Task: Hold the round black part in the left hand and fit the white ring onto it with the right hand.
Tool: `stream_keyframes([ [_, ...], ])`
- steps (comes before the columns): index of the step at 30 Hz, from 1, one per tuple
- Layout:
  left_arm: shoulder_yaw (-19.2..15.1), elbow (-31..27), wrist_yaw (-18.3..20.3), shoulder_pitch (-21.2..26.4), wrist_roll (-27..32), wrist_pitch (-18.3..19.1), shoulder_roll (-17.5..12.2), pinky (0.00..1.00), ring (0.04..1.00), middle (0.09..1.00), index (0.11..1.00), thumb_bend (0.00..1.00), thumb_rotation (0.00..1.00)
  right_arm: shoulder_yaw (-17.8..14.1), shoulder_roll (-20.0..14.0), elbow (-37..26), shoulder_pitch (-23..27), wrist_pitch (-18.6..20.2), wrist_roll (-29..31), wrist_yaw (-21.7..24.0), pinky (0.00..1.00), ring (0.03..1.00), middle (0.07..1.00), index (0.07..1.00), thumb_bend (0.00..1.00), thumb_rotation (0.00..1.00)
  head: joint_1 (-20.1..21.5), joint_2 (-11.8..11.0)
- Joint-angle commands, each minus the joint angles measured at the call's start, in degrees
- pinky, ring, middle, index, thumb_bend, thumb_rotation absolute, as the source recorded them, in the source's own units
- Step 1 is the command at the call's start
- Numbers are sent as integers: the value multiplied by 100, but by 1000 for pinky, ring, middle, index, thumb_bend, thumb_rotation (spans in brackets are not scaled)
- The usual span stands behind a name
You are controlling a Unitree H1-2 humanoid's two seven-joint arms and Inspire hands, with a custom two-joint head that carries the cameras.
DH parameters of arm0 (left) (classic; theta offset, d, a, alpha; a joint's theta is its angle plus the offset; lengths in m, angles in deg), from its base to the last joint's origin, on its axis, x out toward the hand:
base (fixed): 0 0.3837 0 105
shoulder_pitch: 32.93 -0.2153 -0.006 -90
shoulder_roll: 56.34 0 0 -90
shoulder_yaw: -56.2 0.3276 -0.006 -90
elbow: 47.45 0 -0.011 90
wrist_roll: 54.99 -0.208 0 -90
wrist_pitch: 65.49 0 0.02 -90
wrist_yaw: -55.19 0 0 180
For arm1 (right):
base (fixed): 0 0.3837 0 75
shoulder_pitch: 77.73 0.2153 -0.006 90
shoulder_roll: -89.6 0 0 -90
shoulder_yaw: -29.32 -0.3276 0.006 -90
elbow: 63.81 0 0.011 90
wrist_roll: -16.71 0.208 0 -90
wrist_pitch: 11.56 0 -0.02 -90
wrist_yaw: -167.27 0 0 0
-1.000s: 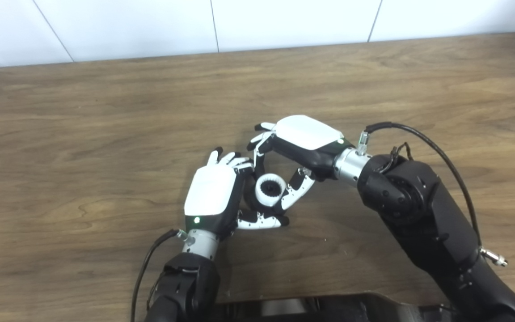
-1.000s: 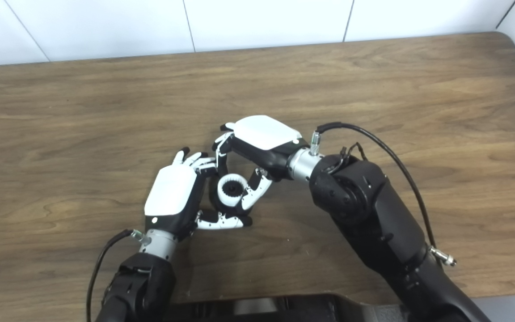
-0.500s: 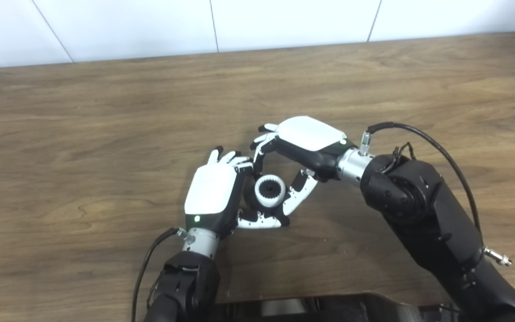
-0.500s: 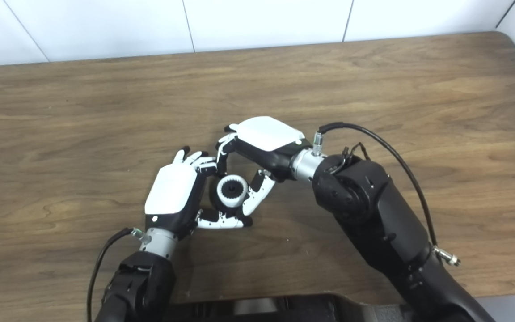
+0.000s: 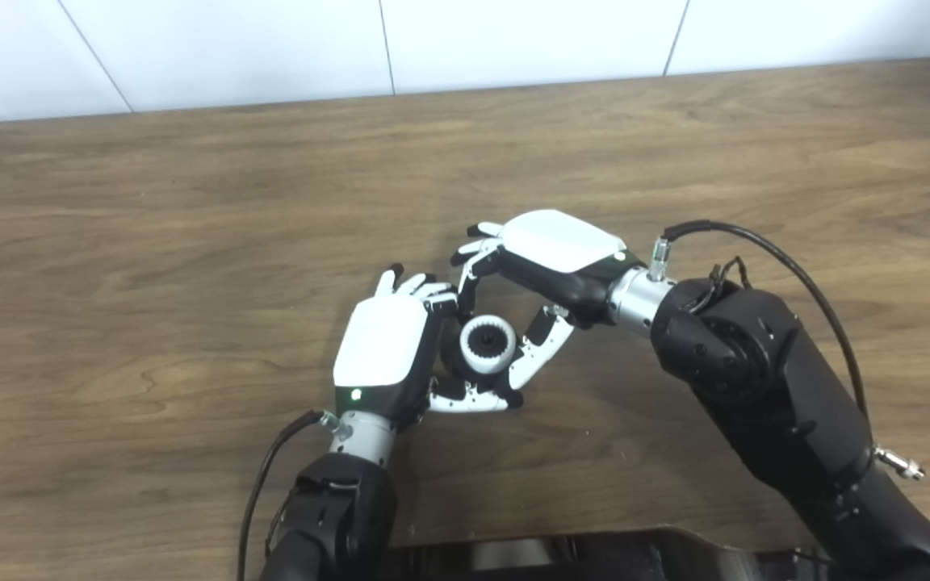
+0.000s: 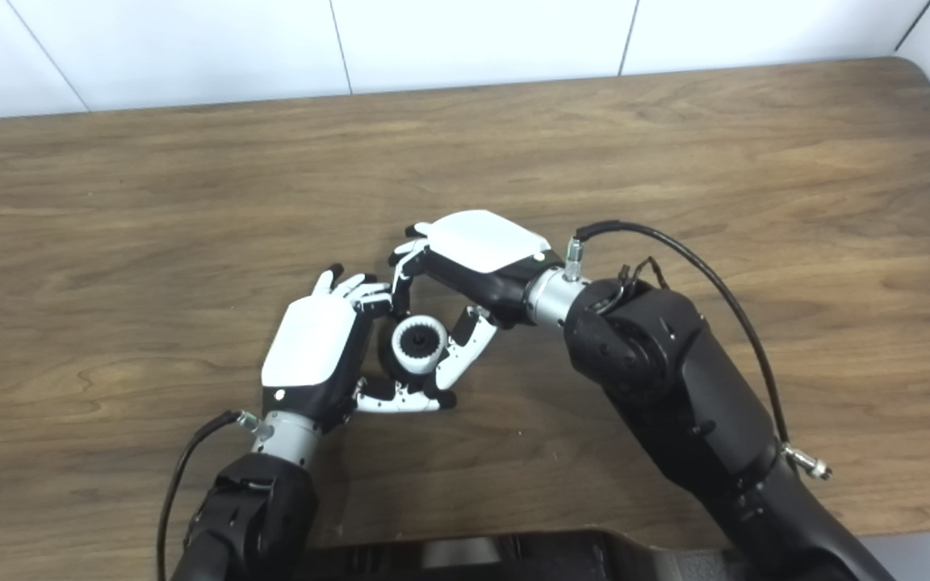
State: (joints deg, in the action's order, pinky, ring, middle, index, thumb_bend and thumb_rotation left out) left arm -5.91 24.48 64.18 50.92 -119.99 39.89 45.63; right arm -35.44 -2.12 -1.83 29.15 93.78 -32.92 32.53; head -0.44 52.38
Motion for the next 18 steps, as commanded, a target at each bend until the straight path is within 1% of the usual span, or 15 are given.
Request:
stream_keyframes([
  [1,83,246,292,-137,23,59,-40,1000,885,779,480,525,55,-71,3,-130,200,-60,14,-25,955,975,875,628,1000,292,-5,2],
  [8,83,242,333,-125,-27,76,-58,1000,883,781,480,526,56,-162,-21,-117,247,-99,92,-81,955,974,869,612,988,285,16,-6],
  [12,81,223,411,-109,-54,120,-56,1000,886,786,480,526,57,-294,-12,-171,301,17,154,-47,961,978,869,615,984,283,13,-19],
  [16,70,247,380,-104,-26,101,-66,1000,885,784,480,525,56,-433,-8,-198,351,49,251,-71,944,970,869,616,993,283,19,-29],
  [18,65,258,340,-112,-21,93,-62,1000,884,782,481,525,56,-513,-10,-244,396,146,286,-1,948,977,874,621,988,276,17,-40],
])
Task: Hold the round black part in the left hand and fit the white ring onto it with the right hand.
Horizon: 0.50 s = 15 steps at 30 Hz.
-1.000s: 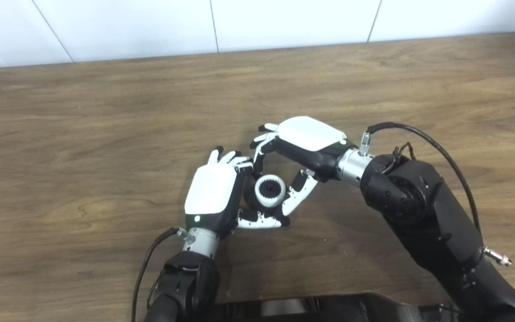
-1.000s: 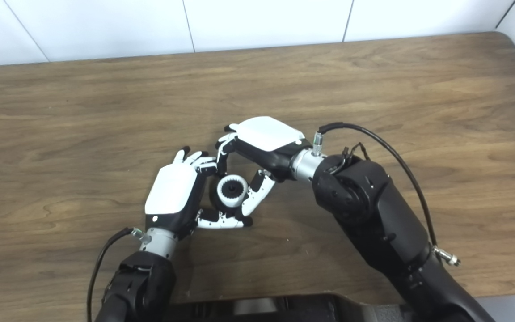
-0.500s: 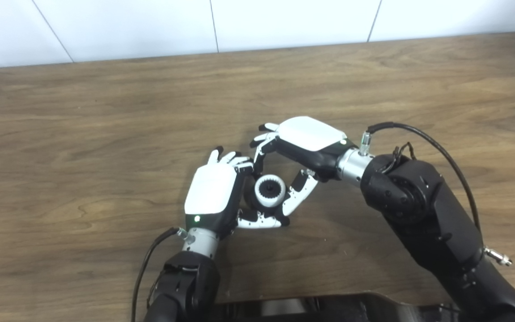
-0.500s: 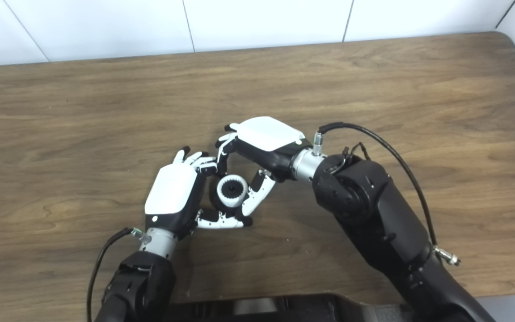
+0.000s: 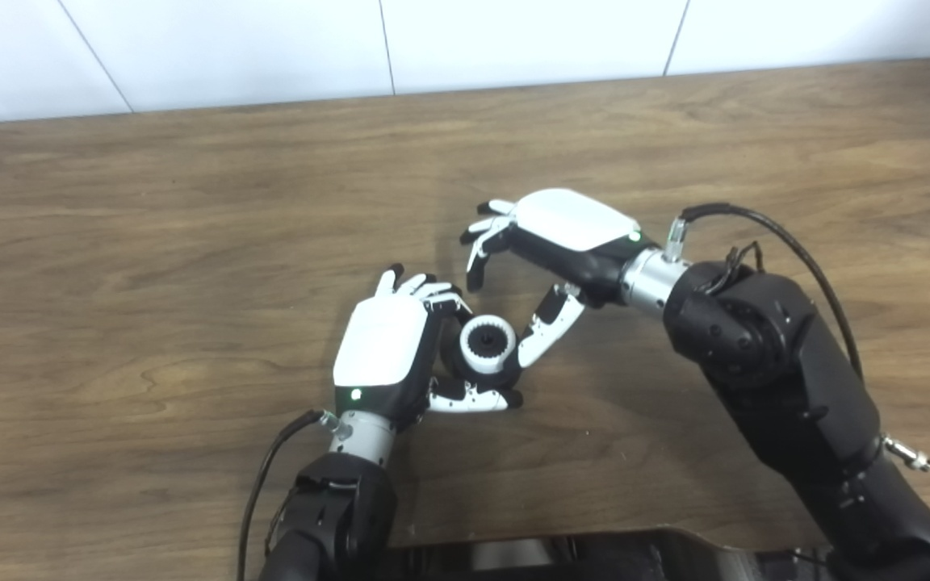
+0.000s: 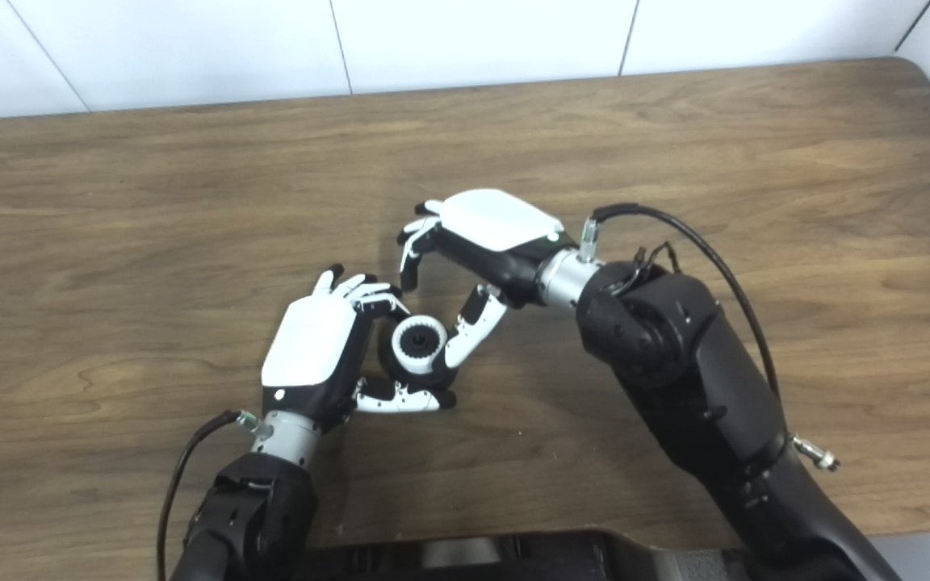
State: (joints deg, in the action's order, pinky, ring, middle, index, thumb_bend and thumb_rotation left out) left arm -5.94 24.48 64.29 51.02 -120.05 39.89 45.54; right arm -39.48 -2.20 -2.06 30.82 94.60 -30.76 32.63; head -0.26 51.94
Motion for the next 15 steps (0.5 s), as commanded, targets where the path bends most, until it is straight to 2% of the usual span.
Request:
stream_keyframes([
  [1,66,264,316,-123,-17,90,-55,1000,883,781,480,525,56,-132,-13,-242,258,105,66,27,950,980,877,624,984,277,-5,3],
  [12,46,300,273,-110,-44,74,-93,1000,880,781,481,525,57,-518,-218,-429,521,574,84,291,949,999,876,638,963,262,1,-11],
  [15,24,297,264,-108,-41,80,-95,1000,876,782,481,525,57,-590,-304,-426,545,547,99,203,955,994,869,639,968,248,11,-13],
])
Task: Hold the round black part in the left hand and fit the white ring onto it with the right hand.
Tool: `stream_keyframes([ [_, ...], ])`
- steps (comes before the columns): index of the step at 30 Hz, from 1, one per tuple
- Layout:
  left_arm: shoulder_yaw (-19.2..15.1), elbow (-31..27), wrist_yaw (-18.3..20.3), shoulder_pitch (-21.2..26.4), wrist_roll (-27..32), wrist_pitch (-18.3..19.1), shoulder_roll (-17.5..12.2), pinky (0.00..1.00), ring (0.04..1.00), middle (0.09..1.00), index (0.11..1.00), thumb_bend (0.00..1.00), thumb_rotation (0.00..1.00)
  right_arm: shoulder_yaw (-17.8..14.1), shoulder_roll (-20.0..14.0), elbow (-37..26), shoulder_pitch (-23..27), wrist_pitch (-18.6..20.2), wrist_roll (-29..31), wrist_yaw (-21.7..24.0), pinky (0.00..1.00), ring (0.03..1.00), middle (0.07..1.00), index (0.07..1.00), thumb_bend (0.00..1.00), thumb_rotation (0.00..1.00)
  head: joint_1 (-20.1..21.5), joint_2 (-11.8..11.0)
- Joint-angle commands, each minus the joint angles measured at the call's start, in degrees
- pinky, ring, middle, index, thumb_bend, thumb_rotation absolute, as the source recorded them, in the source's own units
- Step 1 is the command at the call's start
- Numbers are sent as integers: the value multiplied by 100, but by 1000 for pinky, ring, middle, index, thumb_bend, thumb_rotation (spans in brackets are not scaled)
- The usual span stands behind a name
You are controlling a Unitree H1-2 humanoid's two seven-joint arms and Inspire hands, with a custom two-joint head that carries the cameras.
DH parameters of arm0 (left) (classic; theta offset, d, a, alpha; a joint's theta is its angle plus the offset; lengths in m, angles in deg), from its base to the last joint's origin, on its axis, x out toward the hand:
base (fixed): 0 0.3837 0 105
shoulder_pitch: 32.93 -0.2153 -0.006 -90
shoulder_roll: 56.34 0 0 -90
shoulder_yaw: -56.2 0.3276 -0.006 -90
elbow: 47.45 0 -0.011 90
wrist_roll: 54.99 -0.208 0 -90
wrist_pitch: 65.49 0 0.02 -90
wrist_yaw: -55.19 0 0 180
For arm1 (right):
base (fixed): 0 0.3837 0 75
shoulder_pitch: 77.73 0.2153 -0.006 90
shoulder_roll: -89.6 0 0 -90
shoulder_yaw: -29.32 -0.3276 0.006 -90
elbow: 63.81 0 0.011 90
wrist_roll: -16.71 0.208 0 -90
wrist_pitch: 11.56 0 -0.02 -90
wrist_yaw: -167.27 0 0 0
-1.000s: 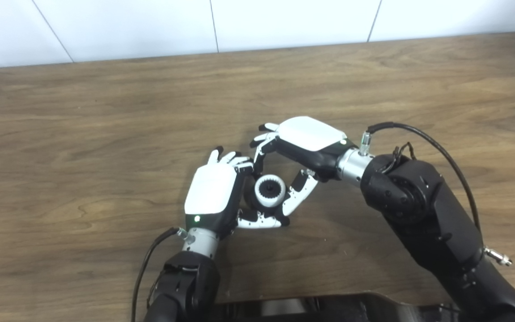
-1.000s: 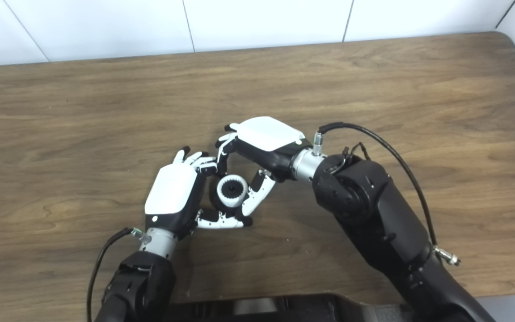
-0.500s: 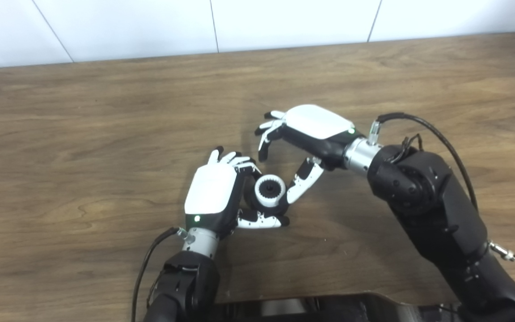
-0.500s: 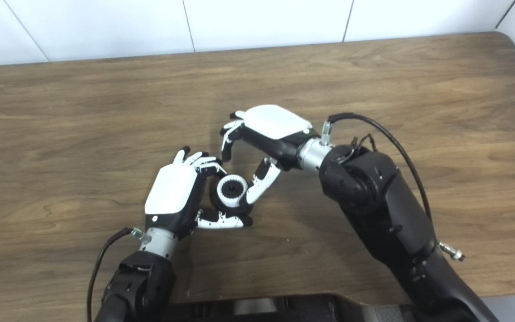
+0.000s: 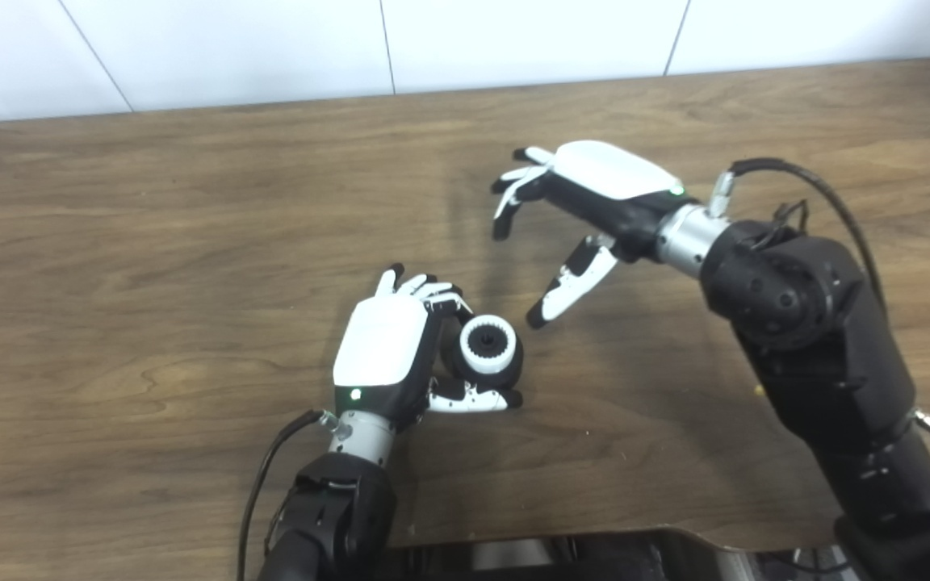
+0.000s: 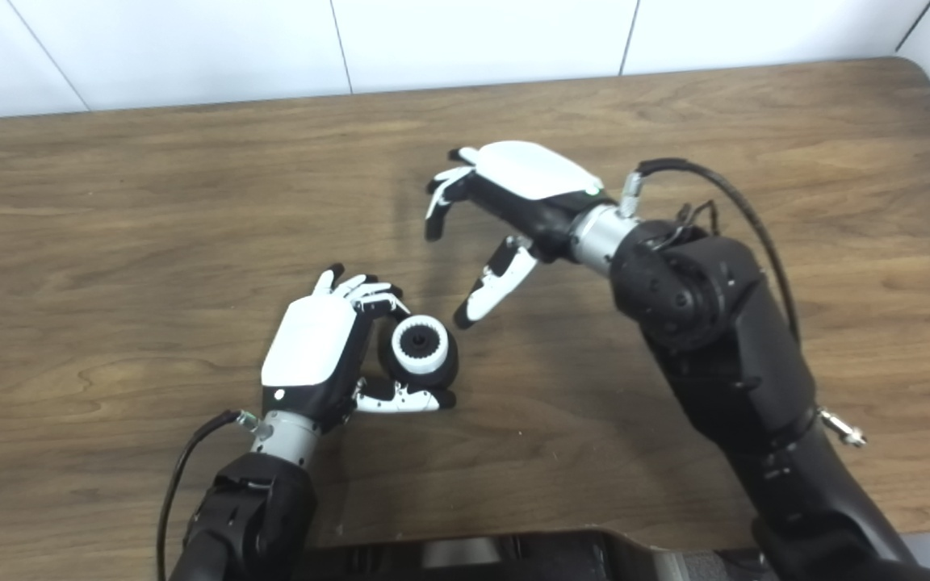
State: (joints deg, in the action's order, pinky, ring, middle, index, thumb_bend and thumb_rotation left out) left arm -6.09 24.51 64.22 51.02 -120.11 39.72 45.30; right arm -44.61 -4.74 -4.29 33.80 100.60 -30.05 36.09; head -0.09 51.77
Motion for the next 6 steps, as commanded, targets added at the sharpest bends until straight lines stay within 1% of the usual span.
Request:
stream_keyframes([
  [1,31,296,253,-111,-20,89,-70,1000,876,781,481,525,57,-92,-76,-193,257,-71,43,-158,952,991,866,638,970,250,-3,3],
  [6,15,305,190,-114,-17,49,-79,1000,869,771,483,525,57,-158,-152,-172,258,-87,150,-186,922,986,868,641,962,257,-2,0],
])
